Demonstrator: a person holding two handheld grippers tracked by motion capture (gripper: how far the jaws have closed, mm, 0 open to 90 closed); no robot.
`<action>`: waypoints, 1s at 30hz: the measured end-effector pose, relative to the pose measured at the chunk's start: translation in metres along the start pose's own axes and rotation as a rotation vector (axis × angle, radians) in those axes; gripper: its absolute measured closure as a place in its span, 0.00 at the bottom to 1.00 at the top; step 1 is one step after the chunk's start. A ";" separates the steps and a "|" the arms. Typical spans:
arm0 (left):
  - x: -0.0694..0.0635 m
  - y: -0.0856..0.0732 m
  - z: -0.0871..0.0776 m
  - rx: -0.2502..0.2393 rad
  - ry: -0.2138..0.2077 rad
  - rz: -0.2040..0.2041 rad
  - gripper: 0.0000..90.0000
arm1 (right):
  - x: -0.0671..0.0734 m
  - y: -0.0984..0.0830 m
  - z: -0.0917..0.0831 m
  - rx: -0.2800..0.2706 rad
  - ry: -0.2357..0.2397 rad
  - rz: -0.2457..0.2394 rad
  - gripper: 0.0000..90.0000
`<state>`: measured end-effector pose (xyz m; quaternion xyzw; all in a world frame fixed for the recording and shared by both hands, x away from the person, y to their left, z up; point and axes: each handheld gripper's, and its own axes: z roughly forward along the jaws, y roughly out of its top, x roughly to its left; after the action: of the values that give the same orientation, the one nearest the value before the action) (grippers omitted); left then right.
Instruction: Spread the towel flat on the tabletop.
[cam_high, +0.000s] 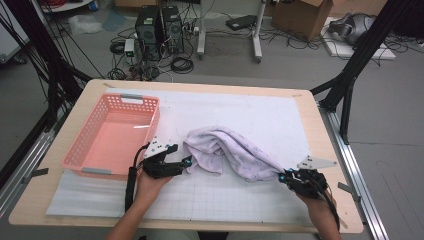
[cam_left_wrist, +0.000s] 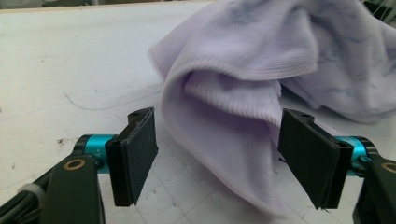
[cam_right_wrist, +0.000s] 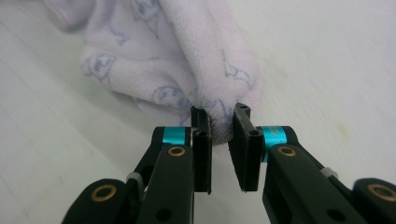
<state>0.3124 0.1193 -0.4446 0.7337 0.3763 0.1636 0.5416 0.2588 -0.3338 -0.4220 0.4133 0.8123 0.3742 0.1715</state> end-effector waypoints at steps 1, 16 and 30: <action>0.000 0.000 0.000 0.000 0.000 -0.001 0.31 | -0.001 -0.005 -0.004 0.020 -0.014 0.011 0.89; -0.003 0.001 0.012 0.021 -0.005 -0.014 0.31 | 0.011 0.074 0.038 -0.081 0.035 -0.019 0.44; -0.002 0.002 0.012 0.034 -0.011 -0.020 0.31 | 0.050 0.057 0.044 0.084 0.295 -0.182 0.95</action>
<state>0.3190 0.1094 -0.4469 0.7398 0.3834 0.1475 0.5329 0.2856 -0.2520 -0.4064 0.2855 0.8776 0.3793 0.0664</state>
